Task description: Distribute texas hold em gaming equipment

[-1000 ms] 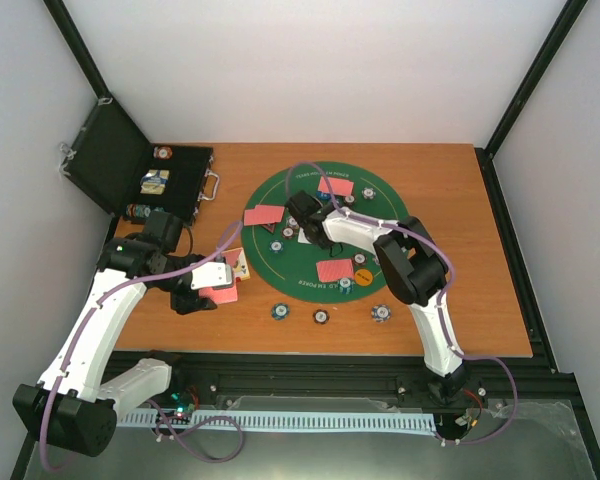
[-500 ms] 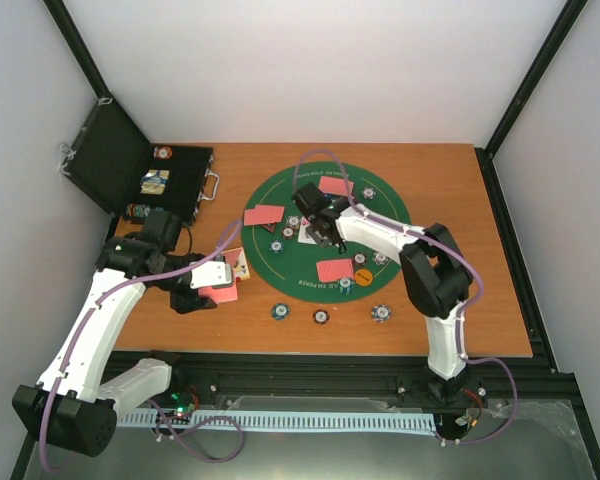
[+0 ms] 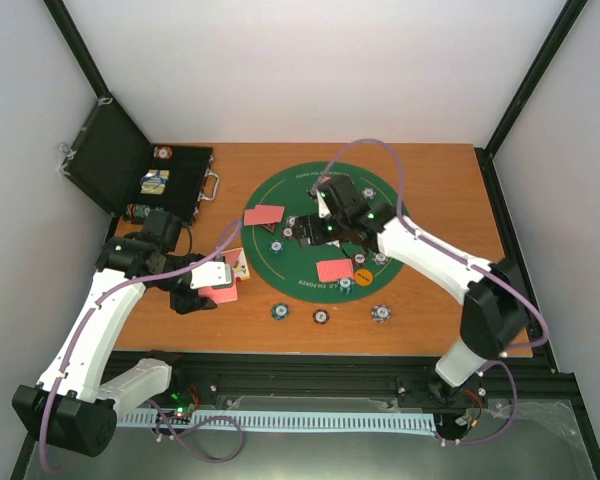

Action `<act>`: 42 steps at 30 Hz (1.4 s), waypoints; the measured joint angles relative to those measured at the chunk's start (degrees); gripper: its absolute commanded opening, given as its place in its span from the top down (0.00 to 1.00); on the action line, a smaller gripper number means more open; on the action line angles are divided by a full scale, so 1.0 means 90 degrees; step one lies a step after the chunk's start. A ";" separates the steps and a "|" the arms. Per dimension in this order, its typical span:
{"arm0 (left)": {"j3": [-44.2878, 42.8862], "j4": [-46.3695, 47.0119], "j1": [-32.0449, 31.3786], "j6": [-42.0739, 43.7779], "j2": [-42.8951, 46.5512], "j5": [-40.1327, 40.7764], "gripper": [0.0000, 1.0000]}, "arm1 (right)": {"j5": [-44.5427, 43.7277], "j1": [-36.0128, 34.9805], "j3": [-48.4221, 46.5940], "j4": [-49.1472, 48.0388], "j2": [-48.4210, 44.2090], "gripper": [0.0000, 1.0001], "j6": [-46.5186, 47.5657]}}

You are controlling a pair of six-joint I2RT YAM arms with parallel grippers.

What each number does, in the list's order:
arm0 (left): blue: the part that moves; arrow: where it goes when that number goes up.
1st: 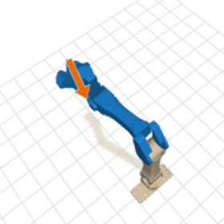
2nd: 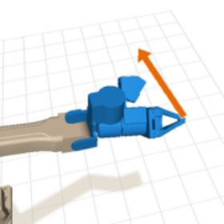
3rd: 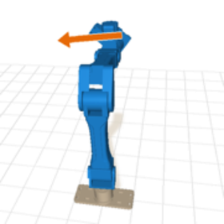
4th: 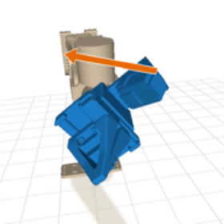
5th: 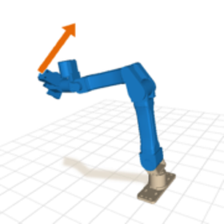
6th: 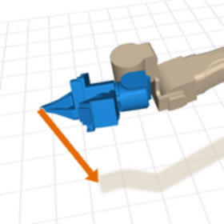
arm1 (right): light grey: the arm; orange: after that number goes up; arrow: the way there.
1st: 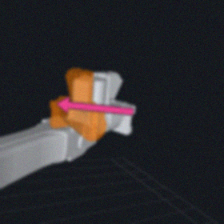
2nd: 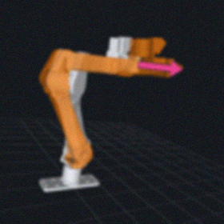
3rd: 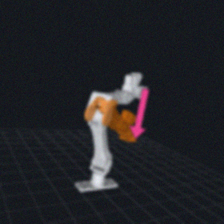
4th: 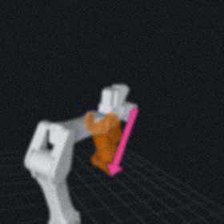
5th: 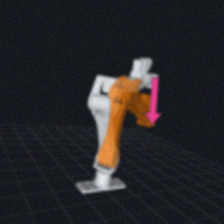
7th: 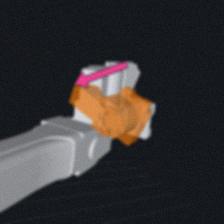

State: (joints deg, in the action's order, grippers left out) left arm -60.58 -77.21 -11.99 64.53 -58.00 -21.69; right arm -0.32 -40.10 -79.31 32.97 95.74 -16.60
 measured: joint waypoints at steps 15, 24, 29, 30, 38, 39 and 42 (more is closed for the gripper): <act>0.0000 0.0005 0.0000 -0.0036 -0.0015 -0.0083 0.76 | 0.3495 -0.0996 0.2256 -0.2960 -0.0930 0.14 -0.3249; 0.0000 0.0019 -0.0002 -0.0100 -0.0078 -0.0100 0.76 | 0.4036 -0.1435 0.2773 -0.4646 -0.0792 0.18 -0.4323; 0.0000 0.0044 -0.0002 -0.0107 -0.0100 -0.0100 0.76 | 0.4172 -0.1528 0.2883 -0.5258 -0.0726 0.21 -0.4694; 0.0000 0.0053 0.0000 -0.0107 -0.0102 -0.0100 0.76 | 0.4187 -0.1557 0.2883 -0.5382 -0.0716 0.22 -0.4765; -0.0005 0.0061 0.0000 -0.0146 -0.0102 -0.0136 0.76 | 0.4187 -0.1882 0.2749 -0.5700 -0.0328 0.28 -0.4998; -0.0010 0.0061 0.0000 -0.0146 -0.0102 -0.0138 0.76 | 0.4187 -0.1921 0.2730 -0.5734 -0.0260 0.28 -0.5027; -0.0022 0.0056 0.0000 -0.0146 -0.0102 -0.0138 0.76 | 0.4197 -0.2050 0.2650 -0.5846 -0.0092 0.27 -0.5066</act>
State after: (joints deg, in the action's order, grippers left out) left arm -60.77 -76.71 -11.99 63.22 -58.92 -22.94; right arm 37.45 -58.54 -55.46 -19.64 94.91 -62.19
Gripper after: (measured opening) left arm 0.674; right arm 0.725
